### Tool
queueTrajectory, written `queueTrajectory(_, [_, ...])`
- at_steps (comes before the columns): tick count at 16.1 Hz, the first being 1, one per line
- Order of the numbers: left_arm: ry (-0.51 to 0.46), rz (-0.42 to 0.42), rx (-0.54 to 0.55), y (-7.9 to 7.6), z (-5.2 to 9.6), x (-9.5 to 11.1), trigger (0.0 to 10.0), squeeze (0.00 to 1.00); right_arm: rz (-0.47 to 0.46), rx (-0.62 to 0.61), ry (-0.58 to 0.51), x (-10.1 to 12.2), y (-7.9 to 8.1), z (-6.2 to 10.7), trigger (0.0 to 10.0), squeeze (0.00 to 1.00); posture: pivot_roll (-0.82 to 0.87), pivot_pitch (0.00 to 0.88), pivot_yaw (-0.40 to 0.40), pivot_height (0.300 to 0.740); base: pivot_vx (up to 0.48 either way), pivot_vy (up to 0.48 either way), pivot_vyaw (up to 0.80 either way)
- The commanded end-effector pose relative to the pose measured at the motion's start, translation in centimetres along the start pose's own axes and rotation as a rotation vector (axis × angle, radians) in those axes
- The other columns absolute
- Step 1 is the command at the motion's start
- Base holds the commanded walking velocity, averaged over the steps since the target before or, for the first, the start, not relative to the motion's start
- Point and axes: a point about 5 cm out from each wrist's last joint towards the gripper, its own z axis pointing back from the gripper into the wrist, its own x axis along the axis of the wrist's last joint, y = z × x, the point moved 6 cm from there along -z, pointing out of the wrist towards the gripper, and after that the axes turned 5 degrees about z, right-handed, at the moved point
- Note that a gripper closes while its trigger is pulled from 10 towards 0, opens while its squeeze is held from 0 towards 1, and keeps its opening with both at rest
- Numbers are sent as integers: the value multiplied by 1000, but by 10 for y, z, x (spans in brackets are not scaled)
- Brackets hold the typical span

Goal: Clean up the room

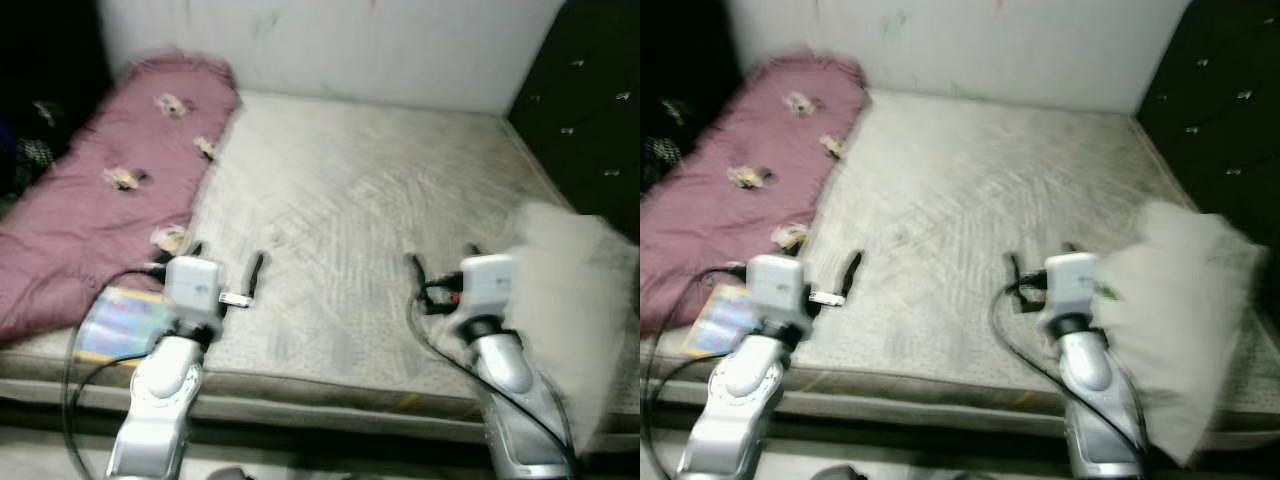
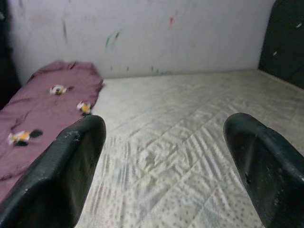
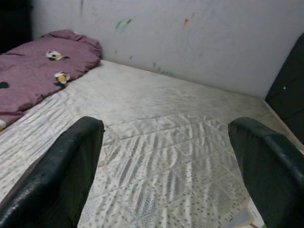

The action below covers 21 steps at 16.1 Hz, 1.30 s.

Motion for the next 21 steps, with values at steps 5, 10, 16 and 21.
queueTrajectory(5, [-9,0,37,4,3,2,10000,0,-7,62,-1,1,7,-7,10000,0,-16,1,-99,740,0,-356,0])
queueTrajectory(10, [-8,4,36,3,3,1,10000,0,11,85,-14,4,11,-8,10000,0,-24,3,-97,740,0,-355,0])
queueTrajectory(16, [-24,15,114,9,8,2,10000,0,7,150,-3,1,21,-11,10000,0,21,9,-164,740,0,-163,0])
queueTrajectory(21, [-28,28,132,10,10,1,10000,0,1,158,-5,3,24,-15,10000,0,4,9,-153,740,0,0,0])
